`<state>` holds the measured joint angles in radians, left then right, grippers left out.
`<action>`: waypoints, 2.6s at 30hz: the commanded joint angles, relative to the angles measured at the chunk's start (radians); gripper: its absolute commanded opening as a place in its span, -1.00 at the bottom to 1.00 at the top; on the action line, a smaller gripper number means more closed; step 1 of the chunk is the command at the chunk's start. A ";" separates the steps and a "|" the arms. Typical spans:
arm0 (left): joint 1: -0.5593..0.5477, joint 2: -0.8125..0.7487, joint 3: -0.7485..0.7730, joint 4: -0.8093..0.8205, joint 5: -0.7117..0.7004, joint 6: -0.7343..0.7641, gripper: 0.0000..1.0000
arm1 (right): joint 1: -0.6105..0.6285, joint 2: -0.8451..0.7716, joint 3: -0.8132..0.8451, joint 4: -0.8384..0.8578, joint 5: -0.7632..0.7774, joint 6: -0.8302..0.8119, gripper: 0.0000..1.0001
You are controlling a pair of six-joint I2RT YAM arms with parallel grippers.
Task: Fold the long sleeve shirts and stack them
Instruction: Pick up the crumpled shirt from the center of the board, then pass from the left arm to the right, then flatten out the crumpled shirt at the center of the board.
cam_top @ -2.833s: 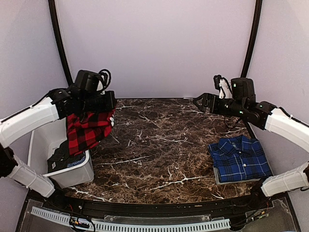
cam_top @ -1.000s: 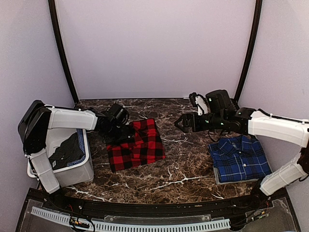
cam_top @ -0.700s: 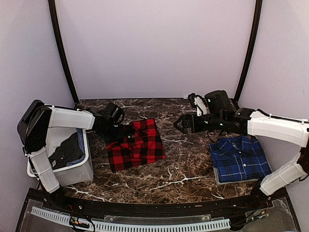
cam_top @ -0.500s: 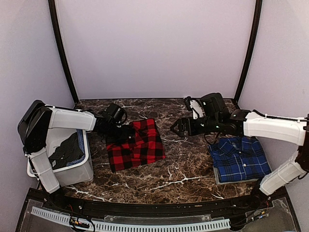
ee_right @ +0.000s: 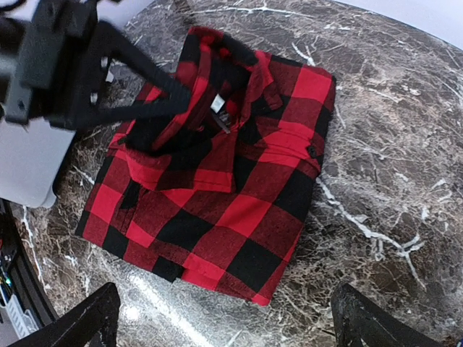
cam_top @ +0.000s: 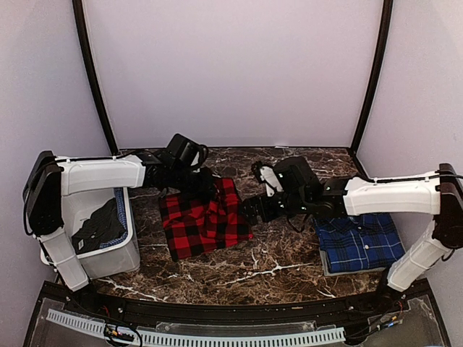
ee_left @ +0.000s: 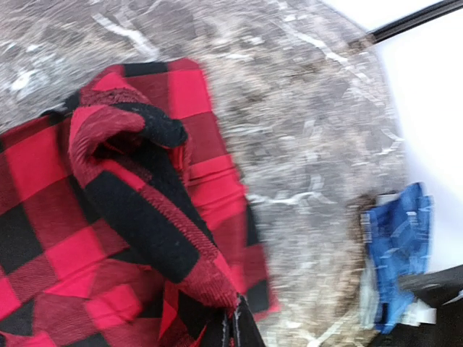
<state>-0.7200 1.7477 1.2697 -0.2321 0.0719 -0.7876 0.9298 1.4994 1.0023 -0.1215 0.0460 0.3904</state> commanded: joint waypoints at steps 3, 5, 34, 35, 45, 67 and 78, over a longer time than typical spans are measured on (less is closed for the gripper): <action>-0.005 -0.049 0.074 0.040 0.081 -0.124 -1.00 | 0.096 0.094 0.029 0.109 0.127 -0.006 0.97; -0.006 -0.043 0.100 0.055 0.084 -0.145 -1.00 | 0.117 0.116 0.034 0.138 0.141 0.000 0.97; -0.016 0.139 0.396 -0.032 0.004 -0.063 -0.79 | 0.059 0.315 0.125 0.093 0.415 0.140 -1.00; -0.006 0.139 0.394 -0.052 -0.004 -0.054 -0.72 | 0.034 0.298 0.103 0.100 0.391 0.149 -1.00; 0.029 0.158 0.270 -0.112 -0.109 0.049 -0.06 | -0.257 0.333 0.077 0.136 0.073 0.153 -1.00; -0.023 0.265 0.111 -0.232 -0.243 0.181 0.07 | -0.525 0.733 0.714 -0.162 -0.151 -0.021 -0.61; -0.111 0.294 0.082 -0.229 -0.166 0.107 -0.53 | -0.474 0.593 0.646 -0.200 -0.130 -0.066 0.04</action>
<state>-0.7944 2.0293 1.3853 -0.4255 -0.1577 -0.6468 0.4202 2.1994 1.6943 -0.3008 -0.1127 0.3595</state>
